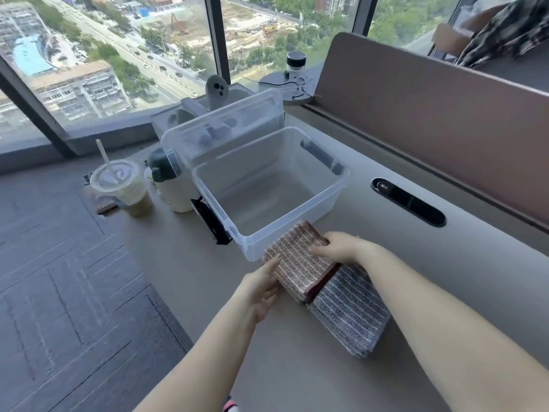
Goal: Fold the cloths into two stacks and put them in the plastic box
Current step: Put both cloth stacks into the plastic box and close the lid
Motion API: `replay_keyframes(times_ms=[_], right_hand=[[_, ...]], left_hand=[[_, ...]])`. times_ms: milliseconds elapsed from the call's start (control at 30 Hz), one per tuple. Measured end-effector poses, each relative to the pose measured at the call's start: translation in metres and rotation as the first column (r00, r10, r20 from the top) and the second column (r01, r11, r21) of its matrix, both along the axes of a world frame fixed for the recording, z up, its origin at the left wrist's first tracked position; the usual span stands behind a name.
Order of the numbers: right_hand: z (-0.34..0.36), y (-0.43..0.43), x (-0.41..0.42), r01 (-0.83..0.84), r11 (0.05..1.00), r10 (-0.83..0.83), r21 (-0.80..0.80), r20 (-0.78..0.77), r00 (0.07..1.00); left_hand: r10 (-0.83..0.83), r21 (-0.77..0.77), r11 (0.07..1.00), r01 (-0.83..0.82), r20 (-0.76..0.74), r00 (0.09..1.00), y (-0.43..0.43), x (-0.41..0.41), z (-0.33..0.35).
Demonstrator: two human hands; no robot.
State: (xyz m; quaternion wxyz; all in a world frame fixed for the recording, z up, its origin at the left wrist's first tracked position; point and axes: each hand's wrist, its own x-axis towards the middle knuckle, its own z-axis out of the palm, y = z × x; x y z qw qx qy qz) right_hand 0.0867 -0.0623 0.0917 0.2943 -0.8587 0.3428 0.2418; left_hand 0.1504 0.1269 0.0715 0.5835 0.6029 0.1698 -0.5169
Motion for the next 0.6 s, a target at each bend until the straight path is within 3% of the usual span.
replay_keyframes(times_ms=[200,367,600], right_hand=[[-0.002,-0.004,-0.001,0.021,0.993,-0.027,0.118,0.047,0.999],[0.014,-0.003,-0.009,0.021,0.965,-0.049,0.26,0.101,0.994],[0.04,-0.004,-0.028,0.026,0.886,-0.147,0.464,0.226,0.963]], left_hand=[[0.043,-0.014,0.999,-0.043,0.021,0.999,-0.006,-0.004,-0.004],[0.02,-0.013,1.0,-0.018,0.181,0.983,-0.002,-0.008,0.004],[-0.032,-0.148,0.985,0.087,0.339,0.94,0.009,-0.02,0.039]])
